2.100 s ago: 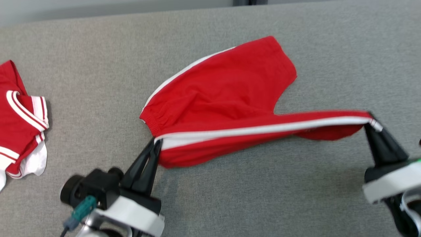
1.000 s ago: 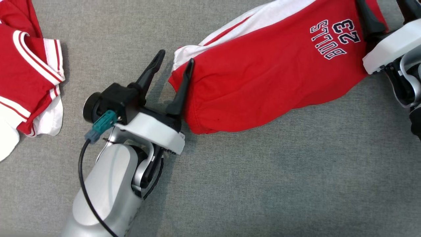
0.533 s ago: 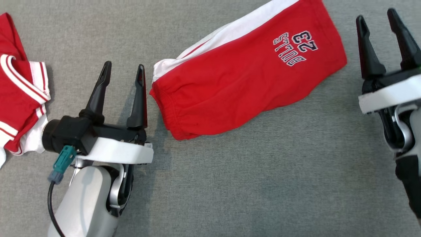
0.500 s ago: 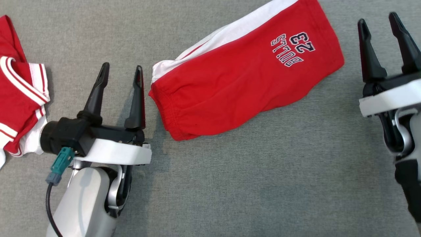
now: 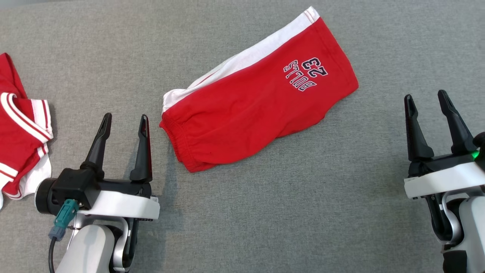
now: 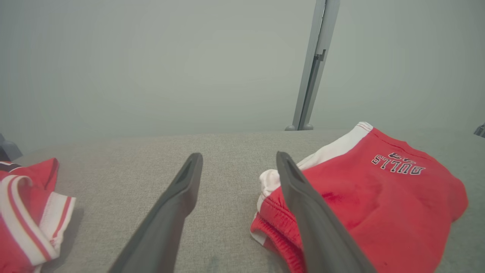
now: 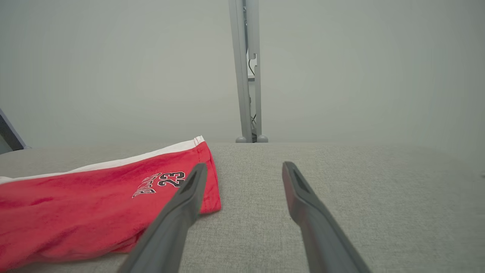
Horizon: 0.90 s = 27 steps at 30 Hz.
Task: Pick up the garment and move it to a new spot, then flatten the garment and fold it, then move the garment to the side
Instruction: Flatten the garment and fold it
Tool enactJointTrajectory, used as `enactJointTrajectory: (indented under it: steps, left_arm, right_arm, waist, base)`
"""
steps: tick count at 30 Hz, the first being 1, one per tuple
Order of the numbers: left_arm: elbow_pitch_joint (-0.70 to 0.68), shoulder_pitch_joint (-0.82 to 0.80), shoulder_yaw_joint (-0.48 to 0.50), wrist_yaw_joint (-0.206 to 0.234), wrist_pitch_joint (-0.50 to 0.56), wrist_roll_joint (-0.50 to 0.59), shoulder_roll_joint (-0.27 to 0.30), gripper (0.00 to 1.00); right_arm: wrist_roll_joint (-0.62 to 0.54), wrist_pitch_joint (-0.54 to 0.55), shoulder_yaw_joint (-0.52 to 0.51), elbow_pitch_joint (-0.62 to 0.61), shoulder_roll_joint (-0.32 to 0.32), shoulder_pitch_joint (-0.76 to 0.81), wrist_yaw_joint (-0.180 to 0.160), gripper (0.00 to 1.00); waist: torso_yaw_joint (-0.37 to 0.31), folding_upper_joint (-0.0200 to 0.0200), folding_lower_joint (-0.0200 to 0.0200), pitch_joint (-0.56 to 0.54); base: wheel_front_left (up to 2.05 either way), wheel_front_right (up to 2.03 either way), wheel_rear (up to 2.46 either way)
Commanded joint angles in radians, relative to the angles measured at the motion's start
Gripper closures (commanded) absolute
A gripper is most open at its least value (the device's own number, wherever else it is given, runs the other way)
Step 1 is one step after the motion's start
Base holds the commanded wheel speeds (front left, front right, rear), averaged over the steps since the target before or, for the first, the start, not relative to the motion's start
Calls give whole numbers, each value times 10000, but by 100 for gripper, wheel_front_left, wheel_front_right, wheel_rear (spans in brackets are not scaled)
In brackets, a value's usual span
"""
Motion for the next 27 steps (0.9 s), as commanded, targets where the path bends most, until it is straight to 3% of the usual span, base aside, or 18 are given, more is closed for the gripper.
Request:
enactJointTrajectory:
  steps: [1,12,19,22,27]
  left_arm:
    - [-44,89,55,61,16,-28,69,0]
    - [-252,271,-70,147,236,-71,178,0]
    - [-311,119,-185,137,249,-101,110,0]
    - [-383,-1,-276,170,227,-101,11,0]
    - [-174,-264,-503,23,127,-106,-204,0]
  right_arm:
    - [-66,74,-47,-113,31,139,-6,0]
    - [-194,514,-234,-629,214,439,-7,0]
    - [-47,753,-266,-770,-45,-68,-7,0]
    - [78,1112,-180,-182,-457,-865,-6,0]
    - [638,1526,1030,1307,-1143,-2109,-6,0]
  waist:
    - [-62,0,0,-67]
    - [-138,0,0,-155]
    - [38,0,0,17]
    - [209,0,0,277]
    - [710,0,0,506]
  base:
    - [0,0,0]
    - [0,0,0]
    - [0,0,0]
    - [0,0,0]
    - [0,0,0]
